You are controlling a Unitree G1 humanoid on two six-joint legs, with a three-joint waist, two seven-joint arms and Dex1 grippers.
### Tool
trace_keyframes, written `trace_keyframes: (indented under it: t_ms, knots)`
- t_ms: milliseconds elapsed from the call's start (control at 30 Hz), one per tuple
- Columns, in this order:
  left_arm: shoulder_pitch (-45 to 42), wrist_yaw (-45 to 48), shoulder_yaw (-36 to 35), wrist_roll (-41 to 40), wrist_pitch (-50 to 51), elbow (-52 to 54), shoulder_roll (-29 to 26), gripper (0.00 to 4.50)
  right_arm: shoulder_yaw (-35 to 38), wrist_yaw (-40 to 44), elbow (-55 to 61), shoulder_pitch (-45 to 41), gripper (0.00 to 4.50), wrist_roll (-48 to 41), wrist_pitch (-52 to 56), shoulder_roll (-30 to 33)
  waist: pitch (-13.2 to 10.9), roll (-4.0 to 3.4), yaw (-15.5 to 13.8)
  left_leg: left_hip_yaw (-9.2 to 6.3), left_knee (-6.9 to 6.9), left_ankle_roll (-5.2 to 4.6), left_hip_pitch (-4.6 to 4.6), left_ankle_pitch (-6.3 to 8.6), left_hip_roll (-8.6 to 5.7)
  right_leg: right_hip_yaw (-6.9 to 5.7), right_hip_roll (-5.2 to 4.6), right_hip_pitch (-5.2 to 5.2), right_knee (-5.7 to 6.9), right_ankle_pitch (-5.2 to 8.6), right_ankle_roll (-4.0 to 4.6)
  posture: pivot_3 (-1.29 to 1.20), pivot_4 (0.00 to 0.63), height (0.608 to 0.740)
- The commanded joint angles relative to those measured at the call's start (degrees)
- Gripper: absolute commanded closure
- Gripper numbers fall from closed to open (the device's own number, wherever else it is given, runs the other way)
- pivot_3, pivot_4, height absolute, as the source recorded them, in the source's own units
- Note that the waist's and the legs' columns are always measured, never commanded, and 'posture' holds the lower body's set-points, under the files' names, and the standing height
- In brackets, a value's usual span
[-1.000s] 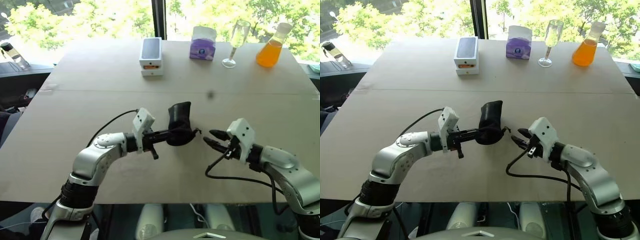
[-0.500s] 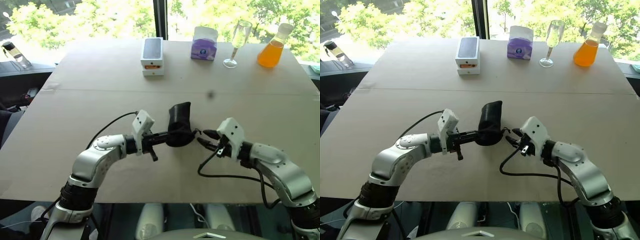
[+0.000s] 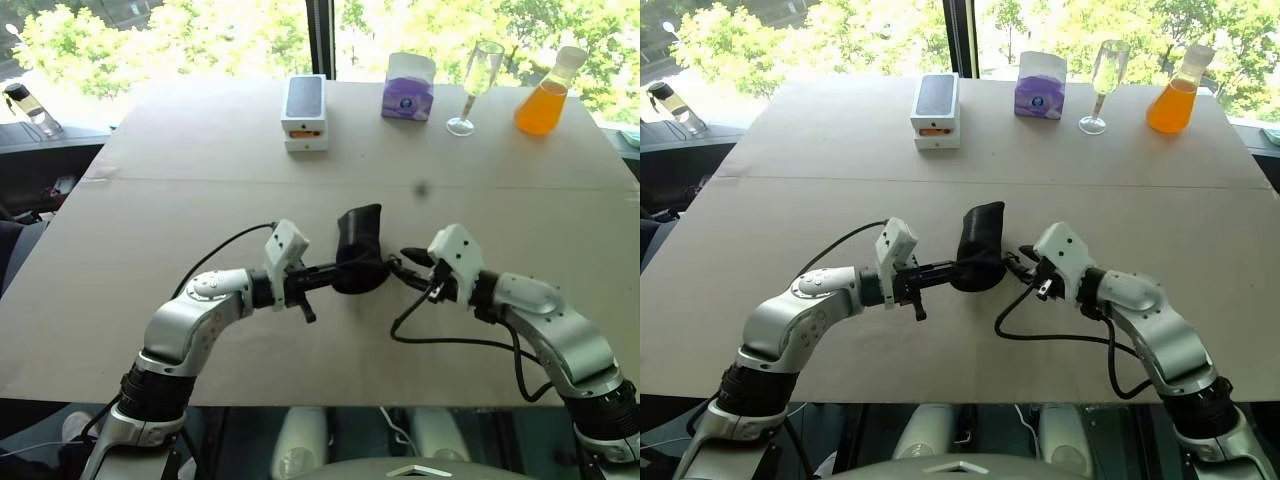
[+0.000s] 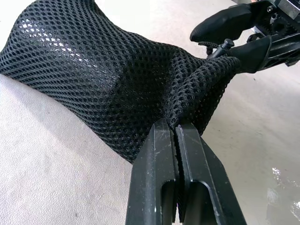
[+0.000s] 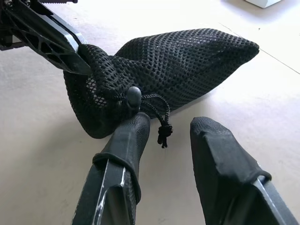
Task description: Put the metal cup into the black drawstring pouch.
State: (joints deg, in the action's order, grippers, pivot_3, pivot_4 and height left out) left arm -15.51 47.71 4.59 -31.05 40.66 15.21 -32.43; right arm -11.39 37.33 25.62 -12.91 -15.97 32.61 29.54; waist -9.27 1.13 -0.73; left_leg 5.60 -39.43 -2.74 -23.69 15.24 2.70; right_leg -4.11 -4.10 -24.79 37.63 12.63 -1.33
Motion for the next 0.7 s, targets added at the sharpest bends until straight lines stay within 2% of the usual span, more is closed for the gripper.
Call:
trace_keyframes:
  t_ms: [33,67,100,167,433,533,633,700]
  knots:
    - [-0.43,0.45,-0.4,-0.35,-0.41,3.12,-0.68,4.5,-0.58,0.92,0.43,-1.03,2.8,0.45,-1.91,-0.25,0.0,0.0,0.0,0.0,0.0,0.0,0.0,0.0,0.0,0.0,0.0,0.0,0.0,0.0,0.0,0.0,0.15,0.737]
    - [-0.44,0.49,-0.38,-0.33,-0.43,3.2,-0.75,4.5,-0.71,1.06,0.33,-1.11,3.32,0.56,-2.11,-0.25,0.0,0.0,0.0,0.01,0.0,0.0,0.0,0.0,0.0,0.0,0.0,0.0,0.0,0.0,0.0,0.0,0.15,0.737]
    - [-0.44,0.52,-0.35,-0.32,-0.46,3.25,-0.8,4.5,-0.8,1.16,0.25,-1.16,3.48,0.62,-2.26,-0.26,0.0,0.0,-0.01,0.01,0.0,0.0,0.0,0.0,0.0,0.0,0.0,0.0,0.0,0.0,0.0,0.0,0.15,0.737]
    - [-0.47,0.48,-0.33,-0.42,-0.37,3.46,-0.92,4.5,-1.06,1.54,0.07,-1.24,4.45,0.83,-2.65,-0.14,0.0,0.0,-0.01,0.0,0.0,0.0,0.0,0.0,0.0,0.0,0.0,0.0,0.0,0.0,0.0,0.0,0.15,0.737]
    - [-0.96,0.71,-0.67,-1.05,-0.01,3.78,-1.04,4.5,-0.59,2.65,-0.31,-1.32,4.45,1.58,-3.28,0.34,0.0,0.0,-0.01,0.0,0.0,0.0,0.0,0.0,0.0,0.0,0.0,0.0,0.0,0.0,0.0,0.0,0.15,0.737]
    - [-1.88,2.91,-4.25,-6.71,1.18,4.61,-0.59,4.5,0.05,2.38,-0.39,-1.11,4.45,2.13,-3.49,0.71,0.0,0.0,0.0,0.01,0.0,0.0,0.0,0.0,0.01,0.0,0.0,0.0,0.0,0.0,0.0,0.0,0.15,0.737]
    - [-2.83,6.08,-6.99,-12.22,3.8,6.3,-2.71,3.6,0.85,1.84,-0.17,-0.89,4.5,2.65,-3.76,1.29,0.0,0.0,-0.02,-0.01,0.0,0.01,-0.01,0.0,0.09,-0.02,-0.01,-0.01,0.01,0.0,0.0,0.0,0.15,0.737]
    - [-3.11,7.26,-8.04,-14.26,5.67,6.94,-4.79,2.71,1.66,1.55,0.34,-0.7,4.5,2.66,-3.88,1.63,0.0,0.0,0.04,-0.01,0.0,0.01,-0.01,0.0,0.08,-0.02,0.0,0.0,0.01,0.0,0.0,0.0,0.15,0.737]
